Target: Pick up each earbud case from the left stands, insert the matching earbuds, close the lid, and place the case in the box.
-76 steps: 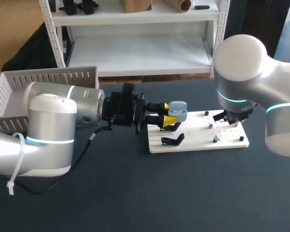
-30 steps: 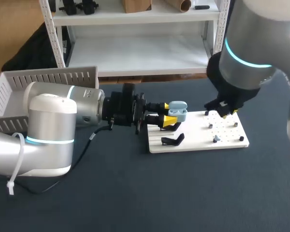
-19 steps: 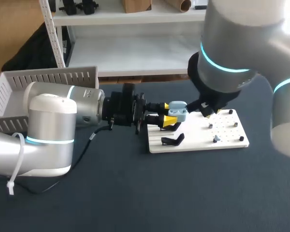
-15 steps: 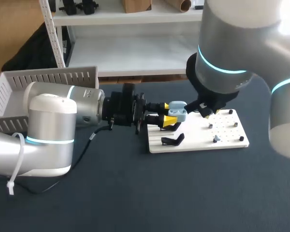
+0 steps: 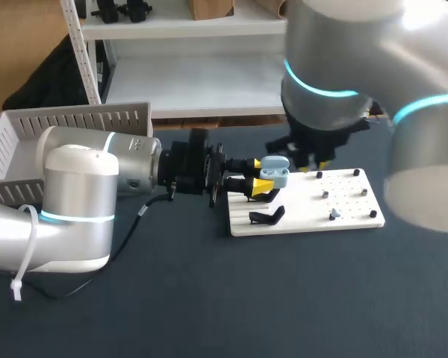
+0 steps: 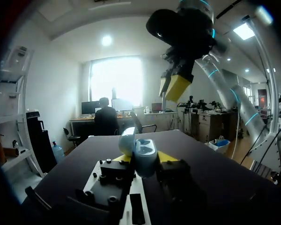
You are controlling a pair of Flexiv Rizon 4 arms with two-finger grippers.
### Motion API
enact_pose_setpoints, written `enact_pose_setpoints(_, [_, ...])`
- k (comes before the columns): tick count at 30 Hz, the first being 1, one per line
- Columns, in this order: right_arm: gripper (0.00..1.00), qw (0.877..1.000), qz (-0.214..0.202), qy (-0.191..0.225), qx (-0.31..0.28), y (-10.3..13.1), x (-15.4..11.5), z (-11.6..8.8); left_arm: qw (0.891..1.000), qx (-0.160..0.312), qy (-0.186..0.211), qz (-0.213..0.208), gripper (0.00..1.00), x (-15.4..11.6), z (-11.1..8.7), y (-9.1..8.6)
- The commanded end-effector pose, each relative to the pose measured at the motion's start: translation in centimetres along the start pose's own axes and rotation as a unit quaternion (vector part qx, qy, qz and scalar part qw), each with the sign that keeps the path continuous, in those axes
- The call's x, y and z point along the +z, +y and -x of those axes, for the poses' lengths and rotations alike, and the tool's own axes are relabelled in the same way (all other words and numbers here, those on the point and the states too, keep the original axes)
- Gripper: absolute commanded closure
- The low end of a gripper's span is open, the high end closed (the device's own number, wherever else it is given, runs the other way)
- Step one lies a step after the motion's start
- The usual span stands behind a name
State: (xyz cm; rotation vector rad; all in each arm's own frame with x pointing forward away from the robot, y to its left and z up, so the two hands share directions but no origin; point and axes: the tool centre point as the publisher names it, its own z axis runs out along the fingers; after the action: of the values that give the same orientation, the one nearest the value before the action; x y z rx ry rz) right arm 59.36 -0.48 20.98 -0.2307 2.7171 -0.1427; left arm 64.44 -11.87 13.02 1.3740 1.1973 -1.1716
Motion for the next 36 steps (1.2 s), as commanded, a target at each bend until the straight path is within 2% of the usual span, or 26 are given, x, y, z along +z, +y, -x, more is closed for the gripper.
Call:
enact_pose_setpoints(1, [1.00,0.994,-0.032,0.051,0.092,1.9,0.2,1.4,1.000,0.000,-0.001,-0.002,1.00,0.0,-0.1,0.1])
enact_pose_setpoints(3, [1.00,0.992,-0.048,0.065,0.094,1.9,0.5,1.4,1.000,0.000,-0.001,-0.002,1.00,0.0,-0.1,0.1])
enact_pose_setpoints(6, [1.00,0.991,-0.048,0.076,0.096,1.9,0.7,1.0,1.000,0.000,-0.001,-0.002,1.00,0.0,-0.1,0.1])
enact_pose_setpoints(20, [1.00,0.991,-0.049,0.076,0.096,1.7,0.6,0.7,1.000,0.000,-0.001,-0.002,1.00,0.0,-0.1,0.1])
enact_pose_setpoints(22, [1.00,0.988,-0.073,0.064,0.120,1.6,1.0,1.2,1.000,0.000,-0.001,-0.002,1.00,0.0,-0.1,0.1])
enact_pose_setpoints(25, [1.00,0.973,-0.084,0.075,0.200,1.8,1.0,2.3,1.000,0.000,-0.001,-0.002,1.00,0.0,-0.1,0.1])
enact_pose_setpoints(28, [1.00,0.950,-0.112,0.077,0.281,2.0,1.2,3.1,1.000,0.000,-0.001,-0.002,1.00,0.0,-0.1,0.1])
enact_pose_setpoints(31, [1.00,0.937,-0.132,0.066,0.315,2.1,1.5,3.4,1.000,0.000,-0.001,-0.002,1.00,0.0,-0.1,0.1])
enact_pose_setpoints(36, [1.00,0.926,-0.125,0.079,0.346,2.4,1.9,3.1,1.000,0.000,-0.001,-0.002,1.00,0.0,-0.1,0.1])
